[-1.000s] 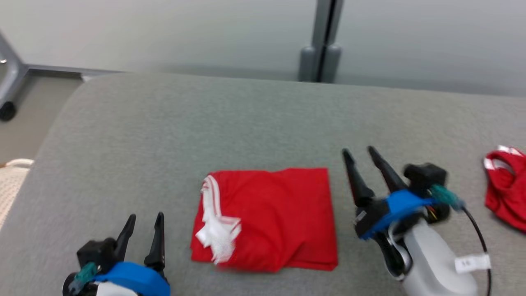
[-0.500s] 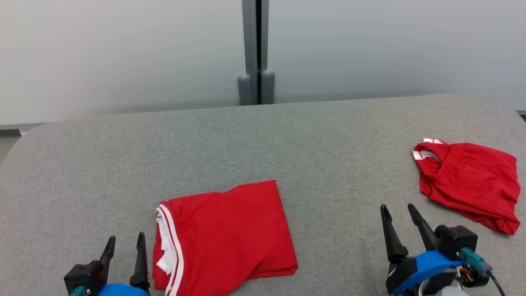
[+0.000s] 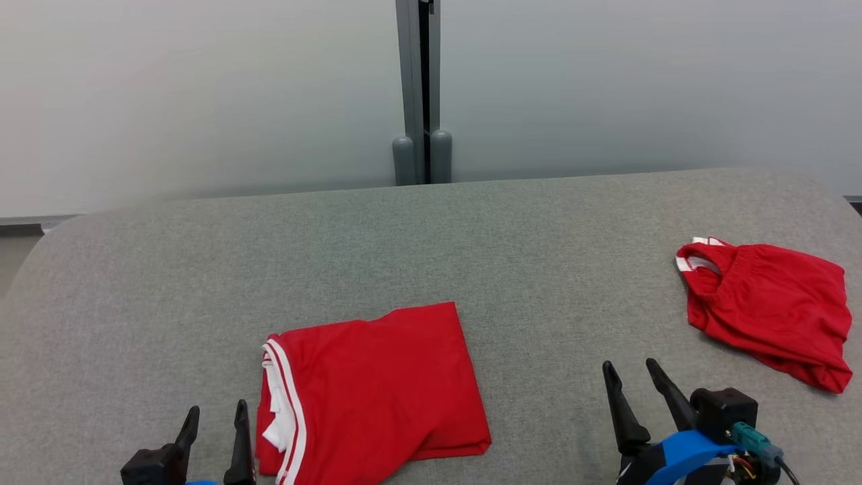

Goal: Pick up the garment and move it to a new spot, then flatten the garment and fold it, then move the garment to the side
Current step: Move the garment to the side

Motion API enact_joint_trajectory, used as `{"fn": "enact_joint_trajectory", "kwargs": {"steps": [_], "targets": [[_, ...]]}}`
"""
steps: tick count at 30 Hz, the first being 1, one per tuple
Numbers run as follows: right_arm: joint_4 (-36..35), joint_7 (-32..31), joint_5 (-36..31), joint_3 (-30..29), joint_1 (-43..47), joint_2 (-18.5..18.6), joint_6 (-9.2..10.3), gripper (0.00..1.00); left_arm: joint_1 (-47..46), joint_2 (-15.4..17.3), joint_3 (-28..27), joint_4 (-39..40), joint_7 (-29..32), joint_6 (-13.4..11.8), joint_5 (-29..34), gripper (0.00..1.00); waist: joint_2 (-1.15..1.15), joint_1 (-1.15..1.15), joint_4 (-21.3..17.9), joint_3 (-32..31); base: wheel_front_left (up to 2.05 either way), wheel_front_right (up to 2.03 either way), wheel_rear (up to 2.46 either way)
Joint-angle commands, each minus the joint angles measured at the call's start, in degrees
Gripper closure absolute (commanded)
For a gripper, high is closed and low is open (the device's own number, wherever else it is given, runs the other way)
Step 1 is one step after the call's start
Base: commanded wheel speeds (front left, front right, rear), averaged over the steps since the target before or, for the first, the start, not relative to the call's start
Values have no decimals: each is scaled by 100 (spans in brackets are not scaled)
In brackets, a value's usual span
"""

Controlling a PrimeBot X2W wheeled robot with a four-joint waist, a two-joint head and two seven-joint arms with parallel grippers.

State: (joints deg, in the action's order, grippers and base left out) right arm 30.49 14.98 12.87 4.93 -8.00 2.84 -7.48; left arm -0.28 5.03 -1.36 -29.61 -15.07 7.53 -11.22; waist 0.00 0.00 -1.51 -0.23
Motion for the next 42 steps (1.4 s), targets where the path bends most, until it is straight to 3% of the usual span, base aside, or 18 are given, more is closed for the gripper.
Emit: {"fn": "enact_joint_trajectory", "kwargs": {"steps": [1, 12, 20, 22, 24, 27, 31, 42], "targets": [[18, 27, 31, 28, -41, 14, -1, 0, -103, 5, 10, 27, -11, -9, -33, 0, 0, 0, 80, 70, 0, 0, 0], [792, 25, 836, 1090, -1008, 18, -1, 0, -466, 474, 936, 148, -10, -9, -637, 0, 0, 0, 1145, 770, 0, 0, 0], [2087, 22, 1225, 1463, -1673, 20, -2, 0, -635, 716, 1229, 65, -11, -9, -1043, 0, 0, 0, 1784, 973, 0, 0, 0], [2355, 1, 1369, 1666, -1756, 16, -2, 97, -652, 755, 1245, 60, -11, -9, -1100, 0, 0, 0, 1817, 999, 0, 0, 0], [2448, 1, 1516, 1779, -1798, 0, -2, 100, -654, 775, 1224, 56, -10, -9, -1137, 0, 0, 0, 1790, 1011, 0, 0, 0], [2280, 9, 1565, 1671, -1908, 13, -1, 100, -619, 760, 1217, 97, -11, -9, -1148, 0, 0, 0, 1603, 981, 0, 0, 0], [1857, 15, 1520, 1575, -1758, 32, 2, 100, -515, 756, 1197, 198, -11, -9, -1089, 0, 0, 0, 1071, 865, 0, 0, 0], [724, 23, 1333, 1935, -1222, 22, -1, 100, -194, 604, 1023, 574, -11, -9, -768, 0, 0, 0, -1392, 731, 0, 0, 0]]}}
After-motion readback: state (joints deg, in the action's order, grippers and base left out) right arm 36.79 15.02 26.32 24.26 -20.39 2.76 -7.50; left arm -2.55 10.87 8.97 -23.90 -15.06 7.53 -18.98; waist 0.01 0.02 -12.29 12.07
